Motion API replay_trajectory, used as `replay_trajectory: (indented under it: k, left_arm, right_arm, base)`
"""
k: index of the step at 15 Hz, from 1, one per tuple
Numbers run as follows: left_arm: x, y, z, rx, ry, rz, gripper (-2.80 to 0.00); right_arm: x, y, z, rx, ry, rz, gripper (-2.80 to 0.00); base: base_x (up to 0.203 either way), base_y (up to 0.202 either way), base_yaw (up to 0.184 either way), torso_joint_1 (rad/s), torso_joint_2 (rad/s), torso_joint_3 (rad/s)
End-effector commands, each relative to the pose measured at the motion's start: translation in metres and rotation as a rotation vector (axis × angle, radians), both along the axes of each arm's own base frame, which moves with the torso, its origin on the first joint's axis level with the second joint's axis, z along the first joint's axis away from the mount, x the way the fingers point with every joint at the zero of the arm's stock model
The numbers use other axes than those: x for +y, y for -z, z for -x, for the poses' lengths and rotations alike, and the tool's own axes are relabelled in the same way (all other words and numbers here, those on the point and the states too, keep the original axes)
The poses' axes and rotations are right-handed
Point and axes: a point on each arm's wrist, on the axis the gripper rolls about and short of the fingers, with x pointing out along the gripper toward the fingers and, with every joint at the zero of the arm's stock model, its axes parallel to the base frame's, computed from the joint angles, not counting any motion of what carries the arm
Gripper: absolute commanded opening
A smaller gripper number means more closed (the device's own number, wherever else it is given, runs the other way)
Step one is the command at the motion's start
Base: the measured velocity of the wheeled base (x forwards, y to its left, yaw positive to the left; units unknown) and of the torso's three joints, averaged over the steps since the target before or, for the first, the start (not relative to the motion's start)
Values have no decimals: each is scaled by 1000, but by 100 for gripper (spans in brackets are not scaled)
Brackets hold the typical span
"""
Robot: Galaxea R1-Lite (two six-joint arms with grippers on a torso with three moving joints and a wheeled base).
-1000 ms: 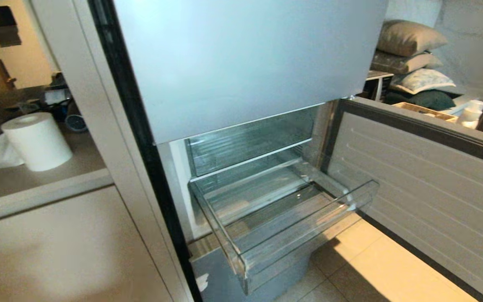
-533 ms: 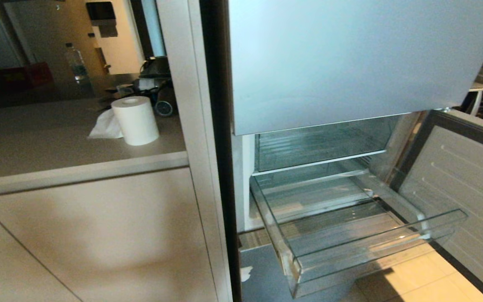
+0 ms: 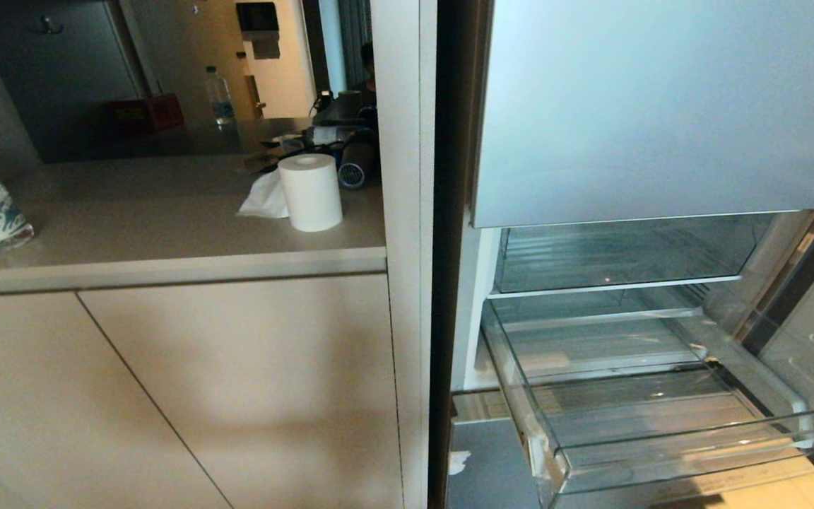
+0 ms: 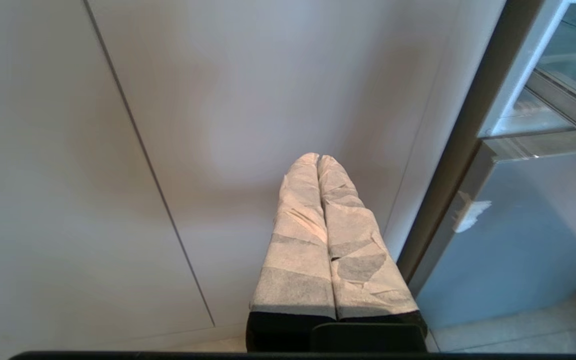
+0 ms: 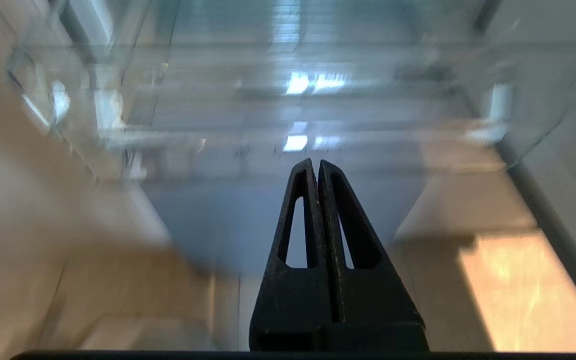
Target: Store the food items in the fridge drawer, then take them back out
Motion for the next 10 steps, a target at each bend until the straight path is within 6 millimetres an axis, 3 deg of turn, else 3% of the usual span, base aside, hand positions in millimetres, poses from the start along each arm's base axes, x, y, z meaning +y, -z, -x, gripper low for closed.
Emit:
replay_trajectory:
  k: [1,6,10]
  left_arm:
    - [0,0,0,0,0,0,-280]
    - [0,0,0,0,0,0,-280]
    - [0,0,0,1,0,0,-280]
  right_arm:
    - [1,-6,-32,277,-30,9,-280]
    - [13,-7,-109,677,-69,-25,-280]
    - [27,-6,-177,779,-94,-52,-280]
  base:
    - [0,0,0,0,0,0]
    - [0,0,0,0,0,0]
    - [0,0,0,0,0,0]
